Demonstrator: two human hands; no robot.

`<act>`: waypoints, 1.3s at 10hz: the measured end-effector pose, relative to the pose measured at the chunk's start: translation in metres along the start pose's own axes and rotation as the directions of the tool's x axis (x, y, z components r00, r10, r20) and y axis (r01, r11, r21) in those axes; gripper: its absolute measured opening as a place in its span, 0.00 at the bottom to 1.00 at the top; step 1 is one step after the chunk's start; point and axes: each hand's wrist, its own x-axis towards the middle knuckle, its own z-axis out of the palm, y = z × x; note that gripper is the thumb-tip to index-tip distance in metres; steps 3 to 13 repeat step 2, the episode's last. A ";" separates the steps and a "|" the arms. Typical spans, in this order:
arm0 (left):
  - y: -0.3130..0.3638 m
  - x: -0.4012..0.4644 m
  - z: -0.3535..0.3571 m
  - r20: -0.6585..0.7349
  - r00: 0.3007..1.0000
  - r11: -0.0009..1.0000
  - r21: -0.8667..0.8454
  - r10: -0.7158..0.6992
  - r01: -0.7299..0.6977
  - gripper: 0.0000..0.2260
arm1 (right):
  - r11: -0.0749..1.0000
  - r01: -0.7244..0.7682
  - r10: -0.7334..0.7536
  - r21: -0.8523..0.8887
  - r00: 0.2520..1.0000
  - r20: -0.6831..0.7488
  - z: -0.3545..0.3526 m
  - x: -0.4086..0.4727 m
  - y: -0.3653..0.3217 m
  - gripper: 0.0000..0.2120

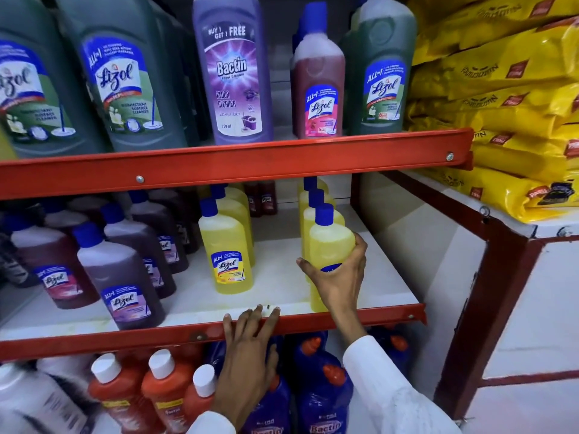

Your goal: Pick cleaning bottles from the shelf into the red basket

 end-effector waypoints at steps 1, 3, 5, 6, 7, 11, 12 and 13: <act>0.001 -0.001 -0.001 -0.003 1.000 1.000 0.000 -0.009 0.009 0.31 | 1.000 0.008 -0.008 -0.007 1.000 0.004 0.001 -0.001 -0.001 0.52; 0.004 -0.002 -0.008 -0.007 1.000 1.000 0.017 -0.003 0.004 0.32 | 1.000 0.008 -0.008 -0.014 1.000 0.006 -0.005 -0.008 -0.002 0.56; 0.004 -0.002 -0.008 -0.007 1.000 1.000 0.017 -0.003 0.004 0.32 | 1.000 0.008 -0.008 -0.014 1.000 0.006 -0.005 -0.008 -0.002 0.56; 0.004 -0.002 -0.008 -0.007 1.000 1.000 0.017 -0.003 0.004 0.32 | 1.000 0.008 -0.008 -0.014 1.000 0.006 -0.005 -0.008 -0.002 0.56; 0.004 -0.002 -0.008 -0.007 1.000 1.000 0.017 -0.003 0.004 0.32 | 1.000 0.008 -0.008 -0.014 1.000 0.006 -0.005 -0.008 -0.002 0.56; 0.004 -0.002 -0.008 -0.007 1.000 1.000 0.017 -0.003 0.004 0.32 | 1.000 0.008 -0.008 -0.014 1.000 0.006 -0.005 -0.008 -0.002 0.56; 0.004 -0.002 -0.008 -0.007 1.000 1.000 0.017 -0.003 0.004 0.32 | 1.000 0.008 -0.008 -0.014 1.000 0.006 -0.005 -0.008 -0.002 0.56; 0.004 -0.002 -0.008 -0.007 1.000 1.000 0.017 -0.003 0.004 0.32 | 1.000 0.008 -0.008 -0.014 1.000 0.006 -0.005 -0.008 -0.002 0.56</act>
